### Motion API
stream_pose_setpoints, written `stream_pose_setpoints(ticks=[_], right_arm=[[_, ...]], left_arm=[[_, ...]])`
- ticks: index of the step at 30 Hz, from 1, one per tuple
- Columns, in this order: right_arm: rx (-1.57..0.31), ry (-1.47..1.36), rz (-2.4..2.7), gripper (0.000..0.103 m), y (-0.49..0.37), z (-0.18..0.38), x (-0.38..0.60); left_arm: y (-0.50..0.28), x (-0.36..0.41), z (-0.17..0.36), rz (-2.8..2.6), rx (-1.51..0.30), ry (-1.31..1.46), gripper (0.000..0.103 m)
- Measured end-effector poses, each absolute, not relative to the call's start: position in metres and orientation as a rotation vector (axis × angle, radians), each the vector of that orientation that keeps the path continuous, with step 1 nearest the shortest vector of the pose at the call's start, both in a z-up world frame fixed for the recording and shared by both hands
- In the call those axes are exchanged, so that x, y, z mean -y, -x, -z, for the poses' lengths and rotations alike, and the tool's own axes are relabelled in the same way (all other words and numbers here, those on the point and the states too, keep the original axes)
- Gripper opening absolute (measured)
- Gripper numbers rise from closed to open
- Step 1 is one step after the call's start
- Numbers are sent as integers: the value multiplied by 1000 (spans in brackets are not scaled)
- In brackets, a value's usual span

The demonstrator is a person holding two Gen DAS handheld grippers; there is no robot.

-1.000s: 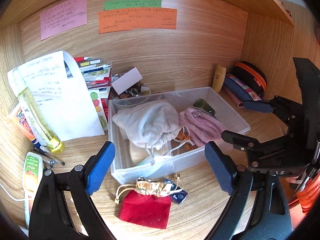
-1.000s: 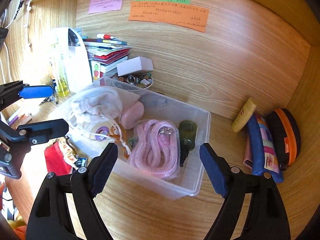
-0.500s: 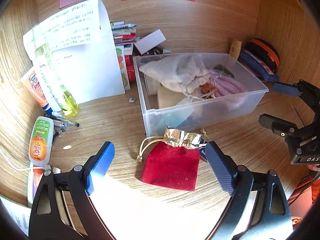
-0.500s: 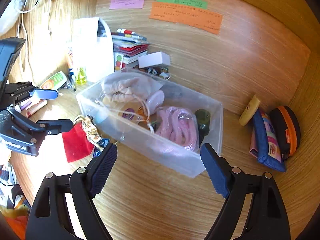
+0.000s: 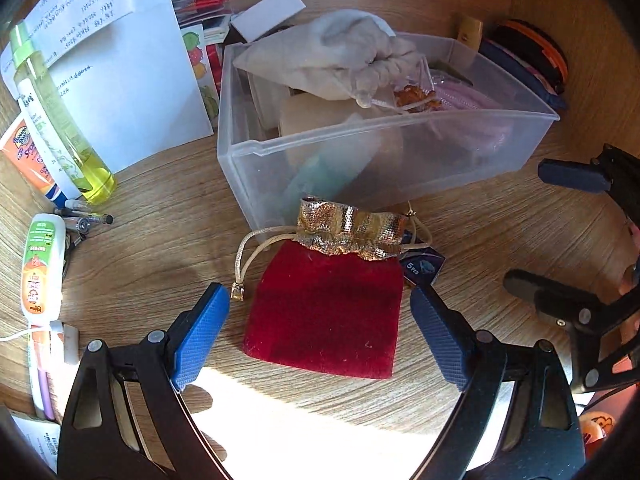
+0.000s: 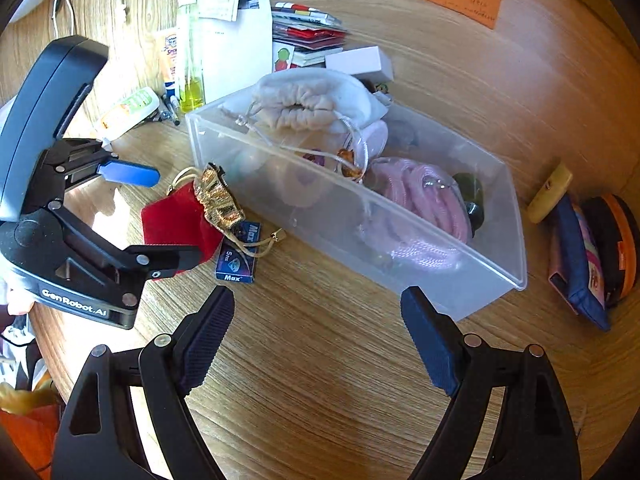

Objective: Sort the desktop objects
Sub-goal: 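Grasp the red velvet pouch with the left tool while the right tool approaches the blue card box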

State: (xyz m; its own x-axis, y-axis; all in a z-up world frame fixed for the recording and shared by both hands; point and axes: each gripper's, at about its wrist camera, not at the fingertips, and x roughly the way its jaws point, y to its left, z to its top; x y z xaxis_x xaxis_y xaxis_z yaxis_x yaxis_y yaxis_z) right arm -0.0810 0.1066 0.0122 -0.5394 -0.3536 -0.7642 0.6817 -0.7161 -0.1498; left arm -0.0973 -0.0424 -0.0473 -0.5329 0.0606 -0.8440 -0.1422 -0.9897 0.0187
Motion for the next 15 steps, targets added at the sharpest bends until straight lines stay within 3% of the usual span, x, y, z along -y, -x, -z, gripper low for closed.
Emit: stream_pose_setpoints(ticks=[13,15], right_arm=[[-577,-1023,2149,83,79,2,-95],[-585,-1020,2137,83,78,4,-92]], left_arm=[[109,44,60,-2655,-90,1457,93],[106,46,61,-2664,-92,1436,88]])
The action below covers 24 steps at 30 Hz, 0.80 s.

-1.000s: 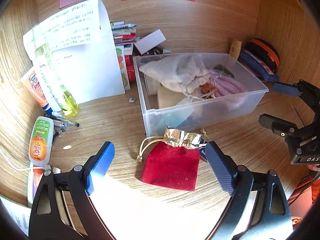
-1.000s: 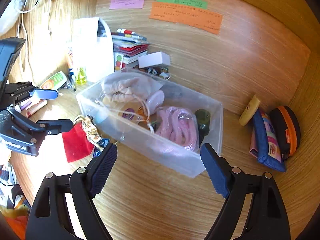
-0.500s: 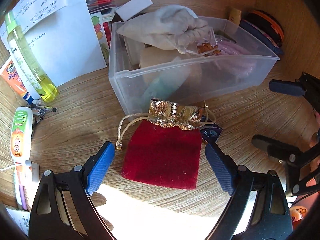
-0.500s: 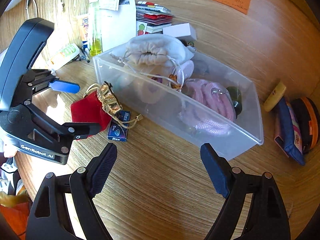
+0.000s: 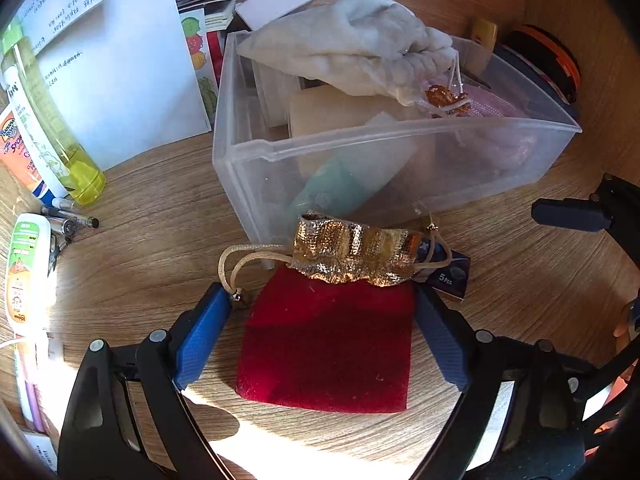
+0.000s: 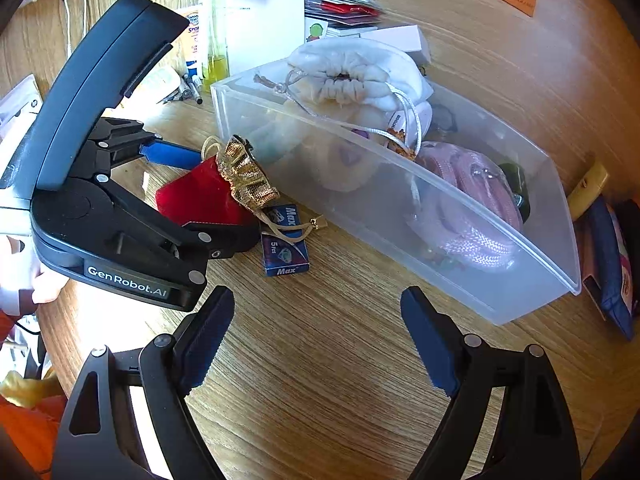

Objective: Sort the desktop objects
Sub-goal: 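Grasp the red velvet pouch with the left tool while the right tool approaches the blue card box, then lift the red pouch with the left tool while the right tool grasps the blue Max card box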

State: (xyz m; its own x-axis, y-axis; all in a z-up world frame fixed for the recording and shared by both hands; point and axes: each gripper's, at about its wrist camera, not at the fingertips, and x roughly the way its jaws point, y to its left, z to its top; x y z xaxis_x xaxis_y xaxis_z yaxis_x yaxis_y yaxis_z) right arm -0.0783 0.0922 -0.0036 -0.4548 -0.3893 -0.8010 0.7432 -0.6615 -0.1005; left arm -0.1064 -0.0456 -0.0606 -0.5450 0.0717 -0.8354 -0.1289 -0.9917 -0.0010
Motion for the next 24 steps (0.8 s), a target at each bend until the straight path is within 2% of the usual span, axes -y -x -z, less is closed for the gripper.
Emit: stream_pose_setpoints(ticks=[2,4,7,9,11,18,20,24], right_arm=[[-581,-1019,2125,83,79,4,-89],[-571,-1023,2111,82,80,5,-87],[-551,-1035,2094,80,84,7,-83],[-547,-1042,2089,72,87,7,-80],[-545,-1056,2079,60,90,8,-77],[-574,-1053,2041,51,100,11,-61],[-585,-1052,2018,45,100,13,-54],[-604,-1036,1989,42,96,13,-45]], left_arm=[[103,47,57,-2674,-91,1412,77],[100,50,57,-2679,-85,1406,76],[94,55,54,-2692,-64,1373,68],[88,58,52,-2698,-52,1350,60],[82,60,50,-2705,-39,1328,54],[74,71,47,-2718,28,1298,36],[74,78,45,-2714,67,1294,32],[77,83,40,-2722,105,1278,27]])
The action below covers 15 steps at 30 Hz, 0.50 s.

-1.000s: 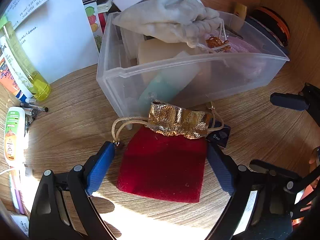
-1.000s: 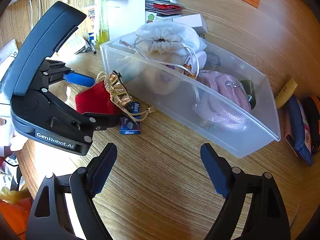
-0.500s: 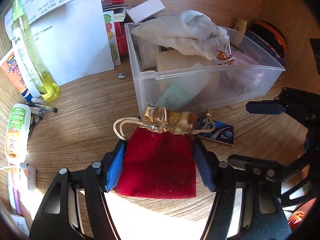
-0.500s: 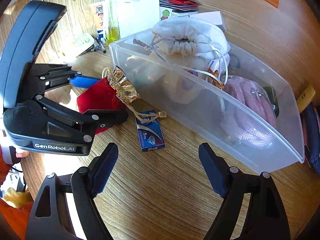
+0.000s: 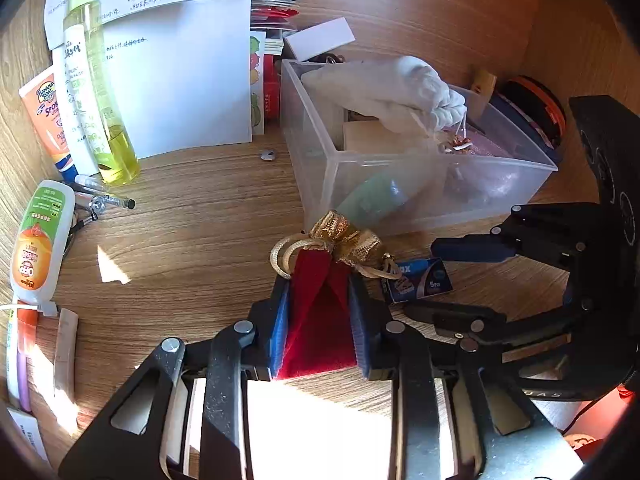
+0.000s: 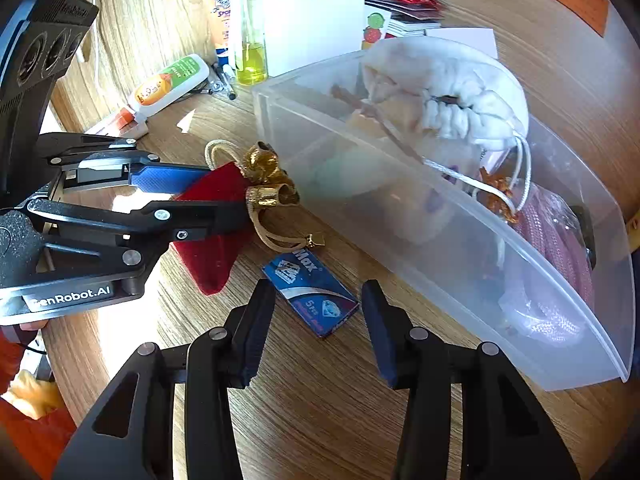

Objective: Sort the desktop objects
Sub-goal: 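Lift the red pouch with the left tool while the right tool grasps the blue Max card box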

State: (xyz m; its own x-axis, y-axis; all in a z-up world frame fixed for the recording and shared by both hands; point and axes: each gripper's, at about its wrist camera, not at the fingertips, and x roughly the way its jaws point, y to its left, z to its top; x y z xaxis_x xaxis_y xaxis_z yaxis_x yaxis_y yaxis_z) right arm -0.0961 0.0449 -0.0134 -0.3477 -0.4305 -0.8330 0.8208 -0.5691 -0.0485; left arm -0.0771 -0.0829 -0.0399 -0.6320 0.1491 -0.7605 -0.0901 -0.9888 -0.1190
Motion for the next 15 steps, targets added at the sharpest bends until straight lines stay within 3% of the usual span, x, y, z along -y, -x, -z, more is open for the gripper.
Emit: stream_pose_setpoints(ticks=[7,15], right_arm=[[-603,-1022,1957,29,92,12,-29],[-579,-1012,1951,27,87,10,-38]], left_arm=[[70,89,36,-2749,136,1244,23],[59,93,33,-2795,159,1220,22]])
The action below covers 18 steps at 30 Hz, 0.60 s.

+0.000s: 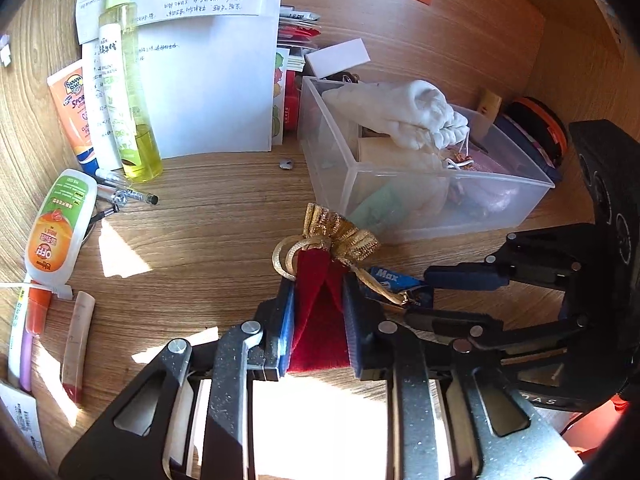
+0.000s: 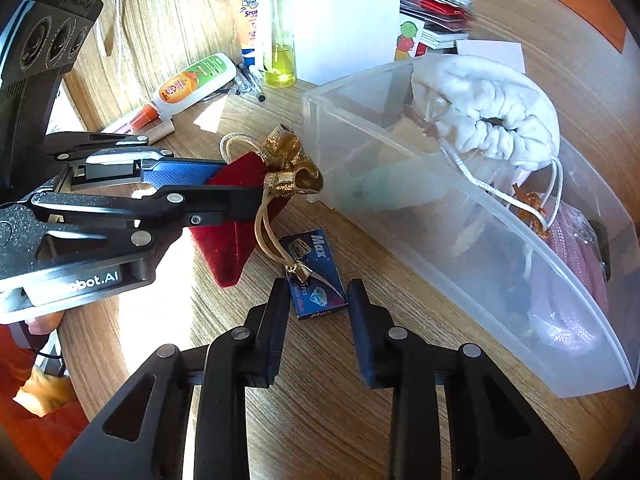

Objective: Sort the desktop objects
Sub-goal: 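Lift the red pouch with the left tool while the right tool grasps the blue Max card box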

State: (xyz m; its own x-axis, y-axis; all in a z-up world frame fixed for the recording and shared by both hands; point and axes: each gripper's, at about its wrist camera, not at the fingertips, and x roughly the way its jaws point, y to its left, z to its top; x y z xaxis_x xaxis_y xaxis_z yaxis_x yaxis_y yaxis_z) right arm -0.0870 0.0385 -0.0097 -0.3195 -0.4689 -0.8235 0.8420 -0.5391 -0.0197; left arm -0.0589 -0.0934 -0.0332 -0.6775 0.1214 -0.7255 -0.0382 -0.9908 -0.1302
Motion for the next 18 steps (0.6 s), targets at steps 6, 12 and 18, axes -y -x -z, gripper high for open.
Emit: stream_pose_setpoints(ticks=[6,12,18], right_arm=[[-518,-990,2000,27,83,-4,-65],[-463,-931,2057,27,77,-26,-90],[-416,-873,2115,27,75,-48,-115]], left_arm=[[49,88,27,-2822,155,1197,22],[40,74,6,-2842,144,1128,22],[40,53,-20,-2848,99,1039,22]])
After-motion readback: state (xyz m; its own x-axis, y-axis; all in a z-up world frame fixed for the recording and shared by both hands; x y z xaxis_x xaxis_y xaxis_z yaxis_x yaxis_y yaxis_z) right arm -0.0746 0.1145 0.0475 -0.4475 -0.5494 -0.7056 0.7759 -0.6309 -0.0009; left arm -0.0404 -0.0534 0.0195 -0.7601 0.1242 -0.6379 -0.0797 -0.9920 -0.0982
